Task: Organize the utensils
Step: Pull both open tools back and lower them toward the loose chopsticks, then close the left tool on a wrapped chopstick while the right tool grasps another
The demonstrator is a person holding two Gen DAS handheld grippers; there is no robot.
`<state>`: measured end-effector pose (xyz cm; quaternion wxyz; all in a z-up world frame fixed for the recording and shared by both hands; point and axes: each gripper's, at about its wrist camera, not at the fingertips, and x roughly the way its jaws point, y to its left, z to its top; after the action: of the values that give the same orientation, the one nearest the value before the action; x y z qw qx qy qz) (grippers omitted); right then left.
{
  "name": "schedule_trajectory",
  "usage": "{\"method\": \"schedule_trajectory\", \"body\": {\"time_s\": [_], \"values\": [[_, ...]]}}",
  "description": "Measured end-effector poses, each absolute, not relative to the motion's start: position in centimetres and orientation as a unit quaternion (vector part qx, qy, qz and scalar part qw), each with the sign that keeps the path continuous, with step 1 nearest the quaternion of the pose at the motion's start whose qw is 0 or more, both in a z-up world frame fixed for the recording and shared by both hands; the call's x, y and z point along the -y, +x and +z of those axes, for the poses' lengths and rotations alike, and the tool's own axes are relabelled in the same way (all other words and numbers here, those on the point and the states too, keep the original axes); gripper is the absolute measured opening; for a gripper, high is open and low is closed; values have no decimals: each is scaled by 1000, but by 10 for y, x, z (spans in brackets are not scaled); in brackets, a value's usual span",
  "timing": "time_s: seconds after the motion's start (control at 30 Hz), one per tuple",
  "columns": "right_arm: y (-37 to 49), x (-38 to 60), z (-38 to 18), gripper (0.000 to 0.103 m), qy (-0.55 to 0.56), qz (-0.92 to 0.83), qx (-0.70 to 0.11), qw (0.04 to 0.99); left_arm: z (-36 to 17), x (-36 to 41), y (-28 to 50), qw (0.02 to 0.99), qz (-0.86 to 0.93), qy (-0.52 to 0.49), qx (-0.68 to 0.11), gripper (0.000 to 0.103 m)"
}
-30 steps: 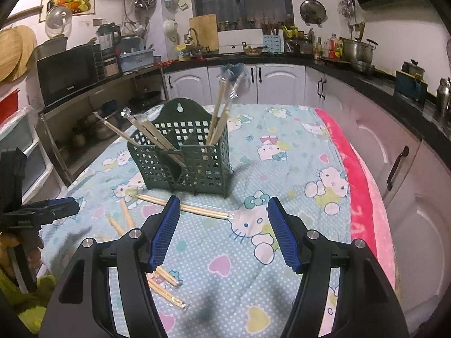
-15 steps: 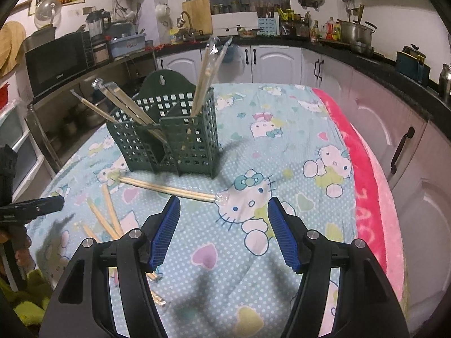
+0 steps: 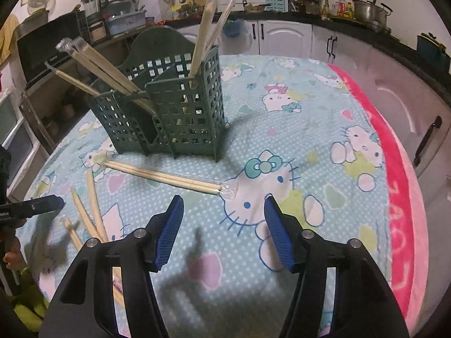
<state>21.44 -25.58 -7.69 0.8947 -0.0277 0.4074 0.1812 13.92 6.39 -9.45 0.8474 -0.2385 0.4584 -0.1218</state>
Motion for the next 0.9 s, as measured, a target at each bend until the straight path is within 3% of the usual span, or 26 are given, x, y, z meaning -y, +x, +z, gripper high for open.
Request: {"method": "schedule_trajectory", "body": {"time_s": [0.3, 0.53, 0.77, 0.9], "values": [[230, 243, -88, 55, -37, 184, -420, 888, -104, -73, 158, 838, -102, -276, -461, 57], [244, 247, -97, 46, -21, 184, -438, 880, -106, -76, 164, 844, -73, -270, -458, 38], [258, 248, -104, 39, 1, 190, -450, 872, -106, -74, 172, 847, -58, -263, -459, 38], [262, 246, -109, 29, 10, 196, -458, 867, -105, -72, 172, 851, -48, -251, -460, 32]]}}
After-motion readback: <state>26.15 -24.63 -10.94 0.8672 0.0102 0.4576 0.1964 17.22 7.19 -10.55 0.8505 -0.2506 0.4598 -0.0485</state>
